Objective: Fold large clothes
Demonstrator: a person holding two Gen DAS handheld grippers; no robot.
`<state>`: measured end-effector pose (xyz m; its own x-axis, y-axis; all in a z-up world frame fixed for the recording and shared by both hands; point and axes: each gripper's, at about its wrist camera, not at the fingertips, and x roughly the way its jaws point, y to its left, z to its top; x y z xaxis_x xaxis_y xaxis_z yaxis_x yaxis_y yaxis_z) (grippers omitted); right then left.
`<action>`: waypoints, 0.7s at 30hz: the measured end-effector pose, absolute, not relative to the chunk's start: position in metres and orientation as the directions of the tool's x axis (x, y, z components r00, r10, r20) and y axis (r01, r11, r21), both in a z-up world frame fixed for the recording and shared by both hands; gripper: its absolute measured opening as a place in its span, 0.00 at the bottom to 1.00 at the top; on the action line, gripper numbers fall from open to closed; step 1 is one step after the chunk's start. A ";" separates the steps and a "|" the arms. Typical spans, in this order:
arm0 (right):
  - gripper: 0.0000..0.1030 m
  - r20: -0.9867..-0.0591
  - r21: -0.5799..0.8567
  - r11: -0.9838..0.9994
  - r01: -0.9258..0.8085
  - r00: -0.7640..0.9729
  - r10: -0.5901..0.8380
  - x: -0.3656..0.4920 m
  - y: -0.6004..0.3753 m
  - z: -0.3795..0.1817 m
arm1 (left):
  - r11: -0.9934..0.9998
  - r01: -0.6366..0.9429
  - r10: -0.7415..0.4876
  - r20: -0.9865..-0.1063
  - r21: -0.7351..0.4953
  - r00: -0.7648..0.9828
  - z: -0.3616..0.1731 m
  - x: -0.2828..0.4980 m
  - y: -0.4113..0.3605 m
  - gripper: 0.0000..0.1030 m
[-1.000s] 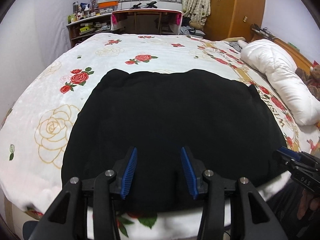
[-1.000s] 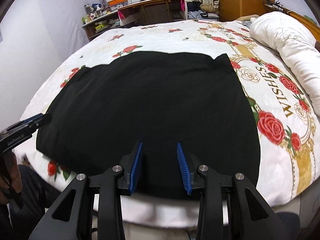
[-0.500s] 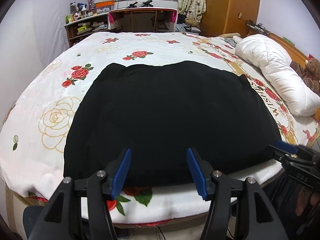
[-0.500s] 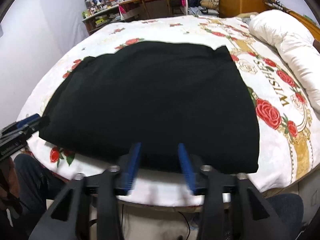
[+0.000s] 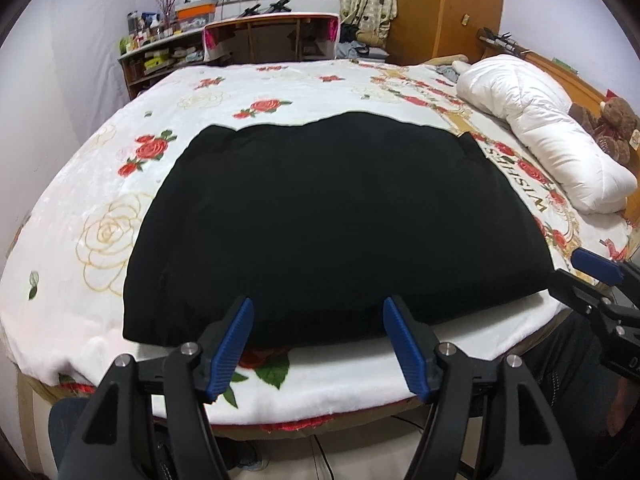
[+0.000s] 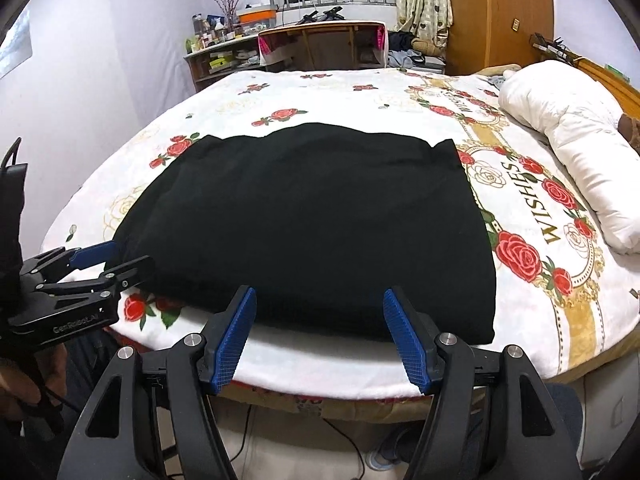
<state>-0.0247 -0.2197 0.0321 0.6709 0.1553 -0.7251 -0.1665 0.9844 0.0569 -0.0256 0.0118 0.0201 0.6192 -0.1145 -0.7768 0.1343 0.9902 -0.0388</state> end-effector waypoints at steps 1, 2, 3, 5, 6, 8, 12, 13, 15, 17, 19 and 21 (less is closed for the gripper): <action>0.64 -0.730 0.056 0.984 -0.169 0.666 0.156 -0.025 -0.219 0.030 | 0.990 0.129 -0.119 -0.781 -0.049 0.614 0.019 -0.025 0.014 0.68; 0.64 -0.732 0.056 0.984 -0.169 0.663 0.156 -0.026 -0.219 0.029 | 0.990 0.123 -0.125 -0.784 -0.062 0.609 0.018 -0.025 0.017 0.68; 0.64 -0.735 0.055 0.984 -0.170 0.660 0.155 -0.026 -0.218 0.028 | 0.990 0.116 -0.129 -0.786 -0.073 0.605 0.017 -0.025 0.019 0.68; 0.64 -0.737 0.053 0.984 -0.172 0.658 0.155 -0.026 -0.217 0.027 | 0.992 0.105 -0.123 -0.787 -0.074 0.605 0.016 -0.026 0.021 0.68; 0.64 -0.738 0.053 0.984 -0.173 0.657 0.155 -0.027 -0.217 0.027 | 0.992 0.102 -0.119 -0.785 -0.071 0.607 0.016 -0.026 0.022 0.68; 0.64 -0.739 0.051 0.983 -0.175 0.656 0.155 -0.027 -0.216 0.027 | 0.992 0.100 -0.124 -0.786 -0.079 0.605 0.016 -0.026 0.023 0.68; 0.64 -0.743 0.050 0.983 -0.175 0.651 0.154 -0.027 -0.215 0.025 | 0.991 0.108 -0.129 -0.783 -0.079 0.609 0.017 -0.028 0.021 0.68; 0.64 -0.743 0.050 0.983 -0.176 0.652 0.154 -0.027 -0.215 0.025 | 0.990 0.108 -0.135 -0.783 -0.087 0.608 0.017 -0.028 0.021 0.68; 0.64 -0.744 0.049 0.984 -0.173 0.651 0.151 -0.027 -0.215 0.025 | 0.990 0.106 -0.140 -0.785 -0.096 0.604 0.017 -0.028 0.022 0.68; 0.64 -0.745 0.051 0.984 -0.170 0.650 0.150 -0.027 -0.215 0.024 | 0.992 0.102 -0.124 -0.786 -0.078 0.606 0.017 -0.028 0.021 0.68; 0.64 -0.746 0.050 0.985 -0.166 0.649 0.148 -0.027 -0.216 0.024 | 0.992 0.102 -0.119 -0.786 -0.072 0.606 0.017 -0.029 0.021 0.68; 0.64 -0.747 0.051 0.985 -0.163 0.648 0.146 -0.027 -0.216 0.023 | 0.992 0.105 -0.124 -0.788 -0.076 0.604 0.017 -0.029 0.021 0.68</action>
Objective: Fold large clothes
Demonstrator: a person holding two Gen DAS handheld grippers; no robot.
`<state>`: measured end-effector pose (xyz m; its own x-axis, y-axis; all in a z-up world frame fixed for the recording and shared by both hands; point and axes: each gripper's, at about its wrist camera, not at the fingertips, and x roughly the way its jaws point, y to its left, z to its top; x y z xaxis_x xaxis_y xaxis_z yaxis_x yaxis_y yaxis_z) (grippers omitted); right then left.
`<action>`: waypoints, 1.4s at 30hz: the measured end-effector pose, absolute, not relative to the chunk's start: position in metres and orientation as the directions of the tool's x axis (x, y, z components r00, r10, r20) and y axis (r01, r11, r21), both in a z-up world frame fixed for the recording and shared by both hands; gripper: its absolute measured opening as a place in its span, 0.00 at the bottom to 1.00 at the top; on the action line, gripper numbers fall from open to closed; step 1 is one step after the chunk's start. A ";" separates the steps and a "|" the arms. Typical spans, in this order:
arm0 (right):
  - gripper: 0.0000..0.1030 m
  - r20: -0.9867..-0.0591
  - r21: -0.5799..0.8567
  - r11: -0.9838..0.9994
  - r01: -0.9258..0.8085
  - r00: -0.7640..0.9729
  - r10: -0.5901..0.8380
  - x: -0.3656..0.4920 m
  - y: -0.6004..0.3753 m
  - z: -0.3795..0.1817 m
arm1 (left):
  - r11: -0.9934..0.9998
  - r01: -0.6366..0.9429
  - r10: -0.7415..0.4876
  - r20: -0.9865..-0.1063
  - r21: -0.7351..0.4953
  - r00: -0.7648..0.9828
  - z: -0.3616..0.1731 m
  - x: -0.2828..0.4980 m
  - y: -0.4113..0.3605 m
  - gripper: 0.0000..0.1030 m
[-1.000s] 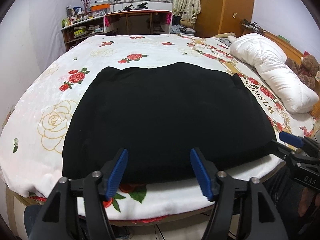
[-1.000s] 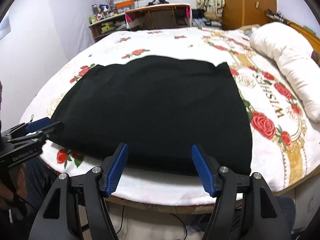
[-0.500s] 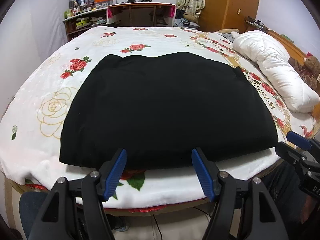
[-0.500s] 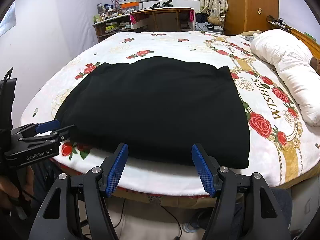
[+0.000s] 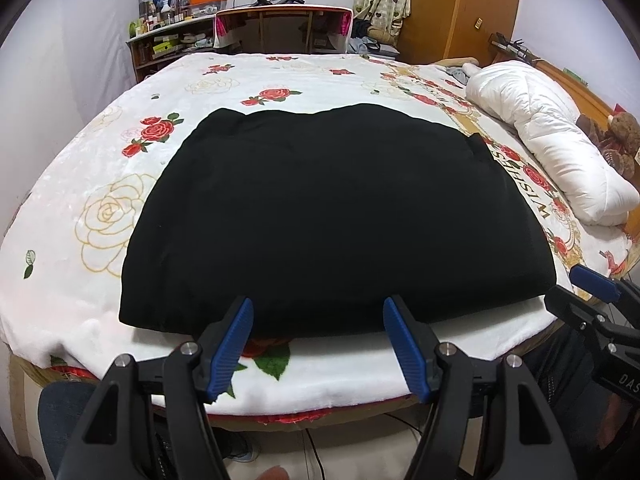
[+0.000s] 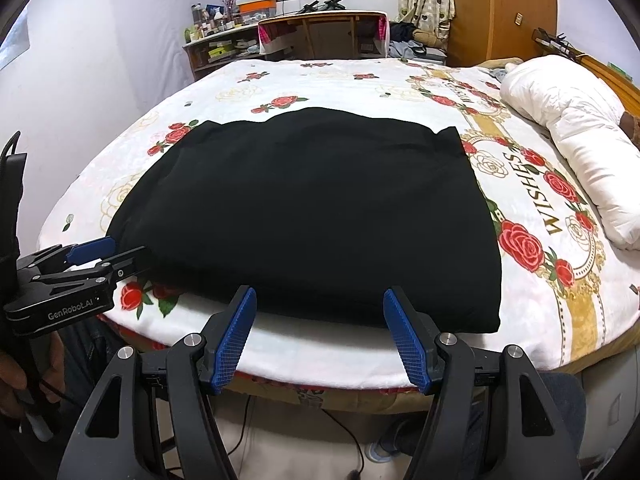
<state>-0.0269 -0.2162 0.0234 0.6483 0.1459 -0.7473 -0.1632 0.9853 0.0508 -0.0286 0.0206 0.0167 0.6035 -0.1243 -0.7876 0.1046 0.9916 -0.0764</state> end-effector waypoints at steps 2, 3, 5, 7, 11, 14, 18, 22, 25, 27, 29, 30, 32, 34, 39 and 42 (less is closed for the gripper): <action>0.64 -0.748 0.051 0.985 -0.162 0.647 0.145 -0.027 -0.216 0.023 | 0.991 0.109 -0.130 -0.788 -0.080 0.602 0.017 -0.029 0.020 0.68; 0.64 -0.748 0.051 0.985 -0.162 0.647 0.146 -0.027 -0.217 0.023 | 0.991 0.109 -0.130 -0.788 -0.081 0.601 0.016 -0.029 0.020 0.68; 0.64 -0.748 0.051 0.985 -0.162 0.647 0.146 -0.027 -0.217 0.023 | 0.990 0.110 -0.134 -0.789 -0.085 0.599 0.016 -0.028 0.020 0.68; 0.64 -0.750 0.052 0.985 -0.162 0.645 0.145 -0.027 -0.217 0.023 | 0.990 0.110 -0.139 -0.790 -0.091 0.598 0.015 -0.028 0.021 0.68; 0.64 -0.753 0.053 0.985 -0.161 0.641 0.145 -0.025 -0.216 0.021 | 0.989 0.111 -0.141 -0.789 -0.093 0.597 0.015 -0.028 0.021 0.68; 0.64 -0.755 0.053 0.985 -0.161 0.640 0.145 -0.025 -0.216 0.021 | 0.990 0.111 -0.140 -0.790 -0.091 0.596 0.014 -0.027 0.021 0.68; 0.64 -0.756 0.054 0.986 -0.160 0.638 0.145 -0.025 -0.215 0.021 | 0.989 0.114 -0.144 -0.789 -0.094 0.598 0.014 -0.027 0.020 0.68; 0.64 -0.756 0.053 0.985 -0.161 0.638 0.145 -0.026 -0.215 0.020 | 0.989 0.113 -0.143 -0.789 -0.094 0.597 0.014 -0.028 0.020 0.68; 0.64 -0.757 0.054 0.986 -0.161 0.638 0.146 -0.025 -0.216 0.020 | 0.989 0.109 -0.142 -0.791 -0.095 0.596 0.014 -0.028 0.020 0.68; 0.64 -0.757 0.053 0.985 -0.161 0.637 0.145 -0.026 -0.215 0.020 | 0.990 0.108 -0.139 -0.790 -0.093 0.596 0.014 -0.028 0.019 0.68; 0.64 -0.756 0.054 0.985 -0.161 0.638 0.146 -0.025 -0.215 0.020 | 0.990 0.108 -0.141 -0.790 -0.095 0.597 0.014 -0.028 0.019 0.68; 0.64 -0.756 0.054 0.985 -0.161 0.638 0.146 -0.025 -0.215 0.020 | 0.990 0.109 -0.141 -0.790 -0.094 0.597 0.014 -0.028 0.019 0.68; 0.64 -0.756 0.054 0.985 -0.161 0.638 0.145 -0.026 -0.215 0.020 | 0.989 0.109 -0.142 -0.789 -0.095 0.598 0.015 -0.028 0.020 0.68; 0.64 -0.756 0.054 0.986 -0.161 0.638 0.145 -0.026 -0.215 0.020 | 0.989 0.109 -0.143 -0.788 -0.096 0.598 0.015 -0.028 0.020 0.68; 0.64 -0.756 0.054 0.986 -0.161 0.638 0.145 -0.025 -0.215 0.020 | 0.989 0.109 -0.148 -0.788 -0.103 0.597 0.016 -0.028 0.020 0.68; 0.64 -0.756 0.054 0.986 -0.161 0.638 0.145 -0.026 -0.215 0.020 | 0.988 0.109 -0.151 -0.787 -0.107 0.598 0.017 -0.028 0.021 0.68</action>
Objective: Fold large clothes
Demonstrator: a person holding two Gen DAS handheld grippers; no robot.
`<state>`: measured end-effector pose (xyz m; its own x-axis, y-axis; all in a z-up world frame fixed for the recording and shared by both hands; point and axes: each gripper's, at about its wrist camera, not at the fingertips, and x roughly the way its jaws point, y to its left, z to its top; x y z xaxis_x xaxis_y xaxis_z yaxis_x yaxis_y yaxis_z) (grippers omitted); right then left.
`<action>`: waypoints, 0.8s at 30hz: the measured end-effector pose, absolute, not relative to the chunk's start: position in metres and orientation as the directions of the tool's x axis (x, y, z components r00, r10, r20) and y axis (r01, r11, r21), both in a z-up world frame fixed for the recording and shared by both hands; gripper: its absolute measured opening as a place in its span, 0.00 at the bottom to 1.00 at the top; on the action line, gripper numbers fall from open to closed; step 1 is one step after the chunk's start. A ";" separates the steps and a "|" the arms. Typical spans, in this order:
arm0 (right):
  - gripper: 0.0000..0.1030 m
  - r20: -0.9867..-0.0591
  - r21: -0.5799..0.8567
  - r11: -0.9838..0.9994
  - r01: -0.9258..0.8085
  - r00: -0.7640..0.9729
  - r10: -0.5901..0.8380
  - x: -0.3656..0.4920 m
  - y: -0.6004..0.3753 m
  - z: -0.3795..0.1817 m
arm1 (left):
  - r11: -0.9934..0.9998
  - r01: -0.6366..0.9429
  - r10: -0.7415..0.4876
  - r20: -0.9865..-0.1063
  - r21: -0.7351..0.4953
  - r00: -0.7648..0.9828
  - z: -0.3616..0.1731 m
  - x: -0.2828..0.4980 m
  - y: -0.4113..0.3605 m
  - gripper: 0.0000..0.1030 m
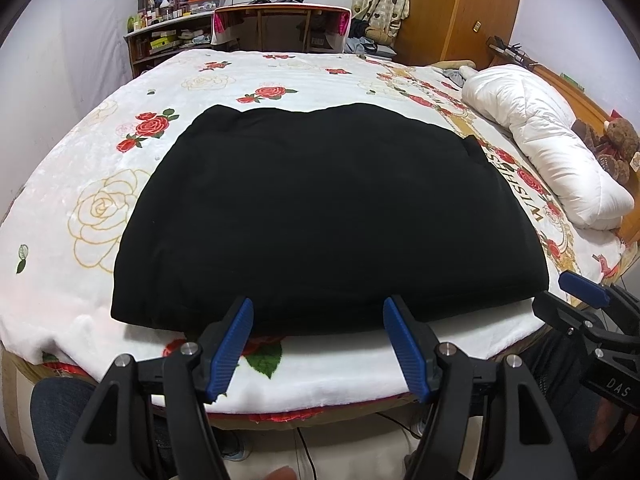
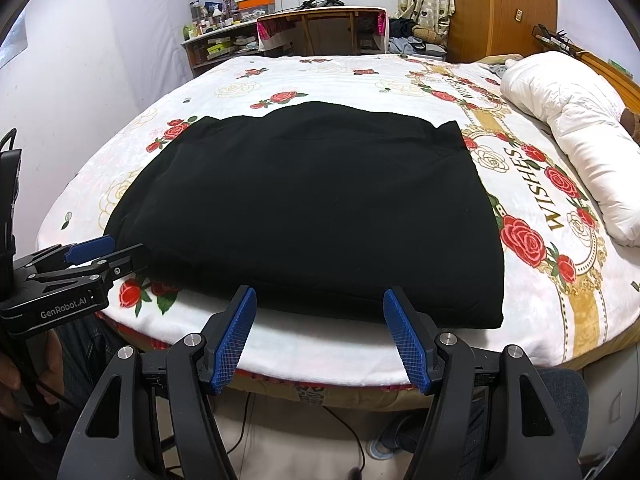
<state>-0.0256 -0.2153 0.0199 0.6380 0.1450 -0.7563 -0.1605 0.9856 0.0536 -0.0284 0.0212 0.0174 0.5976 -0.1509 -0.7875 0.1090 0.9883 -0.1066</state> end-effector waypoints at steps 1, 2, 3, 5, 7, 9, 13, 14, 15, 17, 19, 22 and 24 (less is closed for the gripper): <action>0.64 -0.756 0.054 0.986 -0.161 0.638 0.145 -0.026 -0.215 0.020 | 0.988 0.109 -0.151 -0.788 -0.106 0.597 0.017 -0.028 0.021 0.68; 0.64 -0.757 0.053 0.986 -0.161 0.638 0.145 -0.025 -0.215 0.020 | 0.988 0.109 -0.150 -0.788 -0.106 0.597 0.018 -0.028 0.022 0.68; 0.64 -0.757 0.053 0.986 -0.161 0.638 0.145 -0.026 -0.215 0.020 | 0.989 0.109 -0.149 -0.789 -0.104 0.596 0.018 -0.028 0.021 0.68; 0.64 -0.756 0.054 0.985 -0.161 0.638 0.146 -0.025 -0.215 0.020 | 0.989 0.109 -0.146 -0.790 -0.101 0.595 0.018 -0.028 0.020 0.68; 0.64 -0.757 0.053 0.986 -0.161 0.637 0.145 -0.026 -0.215 0.020 | 0.988 0.110 -0.150 -0.791 -0.106 0.593 0.017 -0.028 0.021 0.68; 0.64 -0.757 0.054 0.985 -0.161 0.637 0.145 -0.026 -0.215 0.020 | 0.988 0.108 -0.151 -0.792 -0.107 0.591 0.016 -0.028 0.021 0.68; 0.64 -0.757 0.054 0.985 -0.161 0.637 0.145 -0.026 -0.215 0.020 | 0.989 0.106 -0.144 -0.793 -0.101 0.593 0.015 -0.028 0.021 0.68; 0.64 -0.757 0.053 0.985 -0.161 0.637 0.145 -0.026 -0.215 0.020 | 0.990 0.106 -0.140 -0.792 -0.095 0.594 0.015 -0.029 0.020 0.68; 0.64 -0.757 0.053 0.986 -0.161 0.637 0.145 -0.026 -0.215 0.020 | 0.990 0.108 -0.141 -0.791 -0.094 0.596 0.015 -0.029 0.019 0.68; 0.64 -0.758 0.054 0.986 -0.161 0.636 0.145 -0.026 -0.215 0.020 | 0.989 0.113 -0.148 -0.789 -0.100 0.597 0.016 -0.030 0.018 0.68; 0.64 -0.758 0.052 0.985 -0.162 0.636 0.145 -0.026 -0.215 0.019 | 0.989 0.115 -0.141 -0.789 -0.089 0.598 0.016 -0.030 0.017 0.68; 0.64 -0.758 0.054 0.985 -0.161 0.636 0.146 -0.026 -0.215 0.019 | 0.989 0.119 -0.141 -0.793 -0.087 0.593 0.015 -0.030 0.015 0.68; 0.64 -0.758 0.053 0.985 -0.161 0.636 0.145 -0.026 -0.215 0.019 | 0.990 0.118 -0.136 -0.795 -0.082 0.591 0.014 -0.030 0.014 0.68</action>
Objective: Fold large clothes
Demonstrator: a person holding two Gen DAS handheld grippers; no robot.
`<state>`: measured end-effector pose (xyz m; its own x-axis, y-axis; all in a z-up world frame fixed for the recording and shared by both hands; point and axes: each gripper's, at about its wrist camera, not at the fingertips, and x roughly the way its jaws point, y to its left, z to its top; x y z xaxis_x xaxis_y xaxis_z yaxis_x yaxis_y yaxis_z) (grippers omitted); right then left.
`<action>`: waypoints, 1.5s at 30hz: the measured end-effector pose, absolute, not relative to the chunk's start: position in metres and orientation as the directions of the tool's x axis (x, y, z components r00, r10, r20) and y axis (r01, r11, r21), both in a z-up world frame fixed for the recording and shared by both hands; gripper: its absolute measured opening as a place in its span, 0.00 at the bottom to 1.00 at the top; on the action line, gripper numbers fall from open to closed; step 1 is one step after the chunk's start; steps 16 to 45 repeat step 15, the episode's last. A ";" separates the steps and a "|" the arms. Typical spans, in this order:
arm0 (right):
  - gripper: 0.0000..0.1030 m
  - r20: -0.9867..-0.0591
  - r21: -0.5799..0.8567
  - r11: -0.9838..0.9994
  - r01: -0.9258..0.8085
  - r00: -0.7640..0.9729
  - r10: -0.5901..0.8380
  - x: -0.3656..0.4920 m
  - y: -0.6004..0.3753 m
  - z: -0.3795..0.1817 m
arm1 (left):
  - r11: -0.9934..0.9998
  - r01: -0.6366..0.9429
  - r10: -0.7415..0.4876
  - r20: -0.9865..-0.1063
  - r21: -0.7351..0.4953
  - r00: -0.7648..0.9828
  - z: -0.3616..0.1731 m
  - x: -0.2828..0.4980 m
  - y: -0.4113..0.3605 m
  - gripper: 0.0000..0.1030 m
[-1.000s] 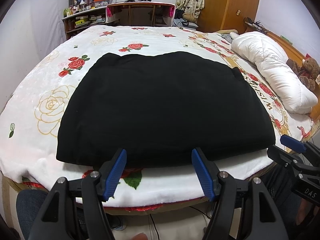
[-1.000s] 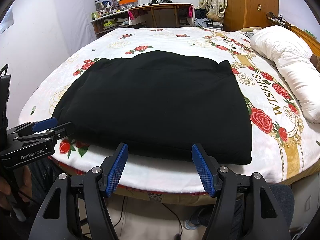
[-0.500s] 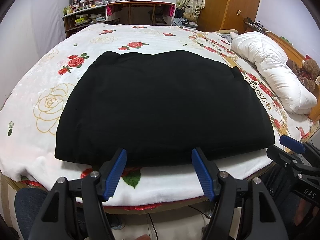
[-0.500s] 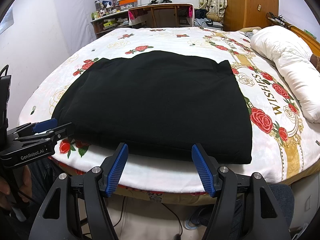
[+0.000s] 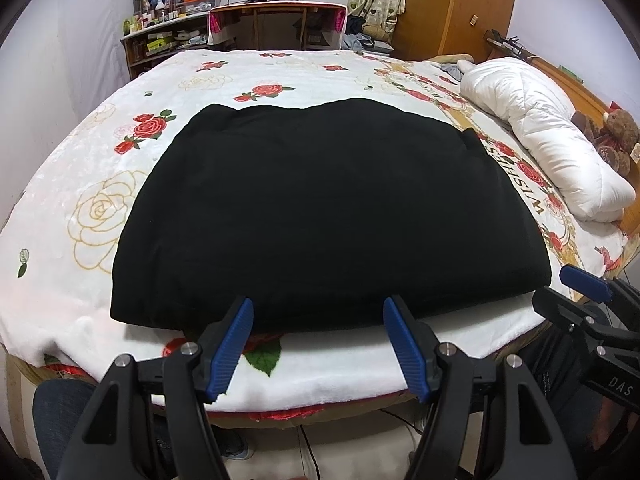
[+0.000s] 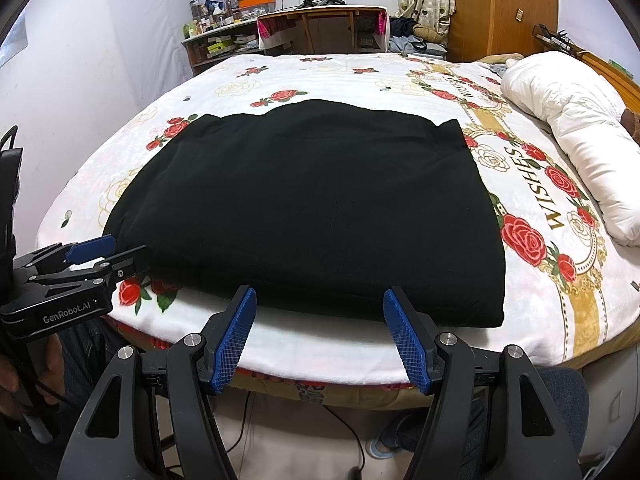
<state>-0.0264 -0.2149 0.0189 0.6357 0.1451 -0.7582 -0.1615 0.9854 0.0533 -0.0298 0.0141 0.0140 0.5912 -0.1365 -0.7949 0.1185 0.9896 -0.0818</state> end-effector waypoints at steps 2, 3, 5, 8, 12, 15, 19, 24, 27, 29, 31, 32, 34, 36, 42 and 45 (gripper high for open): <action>0.64 -0.758 0.053 0.985 -0.161 0.636 0.145 -0.026 -0.215 0.019 | 0.990 0.117 -0.128 -0.794 -0.072 0.594 0.014 -0.030 0.013 0.68; 0.64 -0.759 0.053 0.986 -0.161 0.635 0.145 -0.026 -0.215 0.019 | 0.990 0.118 -0.128 -0.794 -0.072 0.594 0.014 -0.030 0.013 0.68; 0.64 -0.758 0.054 0.985 -0.161 0.636 0.145 -0.026 -0.215 0.019 | 0.990 0.119 -0.132 -0.795 -0.075 0.592 0.014 -0.030 0.013 0.68; 0.64 -0.758 0.053 0.985 -0.161 0.636 0.145 -0.026 -0.215 0.019 | 0.990 0.120 -0.132 -0.798 -0.076 0.587 0.013 -0.030 0.012 0.68; 0.64 -0.758 0.053 0.986 -0.161 0.636 0.144 -0.027 -0.215 0.019 | 0.990 0.114 -0.130 -0.805 -0.078 0.580 0.009 -0.030 0.013 0.68; 0.64 -0.758 0.054 0.986 -0.161 0.636 0.145 -0.026 -0.215 0.019 | 0.991 0.109 -0.131 -0.807 -0.083 0.576 0.008 -0.029 0.015 0.68; 0.64 -0.758 0.054 0.986 -0.161 0.636 0.145 -0.026 -0.215 0.019 | 0.991 0.109 -0.131 -0.807 -0.083 0.576 0.008 -0.029 0.015 0.68; 0.64 -0.758 0.054 0.986 -0.161 0.636 0.145 -0.026 -0.215 0.019 | 0.991 0.109 -0.131 -0.807 -0.083 0.576 0.008 -0.029 0.015 0.68; 0.64 -0.758 0.054 0.986 -0.161 0.636 0.145 -0.026 -0.215 0.019 | 0.991 0.109 -0.131 -0.807 -0.083 0.576 0.008 -0.029 0.015 0.68; 0.64 -0.758 0.054 0.986 -0.161 0.636 0.145 -0.026 -0.215 0.019 | 0.991 0.109 -0.131 -0.807 -0.083 0.576 0.008 -0.029 0.015 0.68; 0.64 -0.758 0.054 0.986 -0.161 0.636 0.145 -0.026 -0.215 0.019 | 0.991 0.109 -0.131 -0.807 -0.083 0.576 0.008 -0.029 0.015 0.68; 0.64 -0.758 0.054 0.986 -0.161 0.636 0.145 -0.026 -0.215 0.019 | 0.991 0.109 -0.131 -0.807 -0.083 0.576 0.008 -0.029 0.015 0.68; 0.64 -0.758 0.054 0.986 -0.161 0.636 0.145 -0.026 -0.215 0.019 | 0.991 0.109 -0.131 -0.807 -0.083 0.576 0.008 -0.029 0.015 0.68; 0.64 -0.758 0.054 0.986 -0.161 0.636 0.145 -0.026 -0.215 0.019 | 0.991 0.109 -0.131 -0.807 -0.083 0.576 0.008 -0.029 0.015 0.68; 0.64 -0.758 0.054 0.986 -0.161 0.636 0.145 -0.026 -0.215 0.019 | 0.991 0.109 -0.131 -0.807 -0.083 0.576 0.008 -0.029 0.015 0.68; 0.64 -0.758 0.054 0.986 -0.161 0.636 0.145 -0.026 -0.215 0.019 | 0.991 0.109 -0.131 -0.807 -0.083 0.576 0.008 -0.029 0.015 0.68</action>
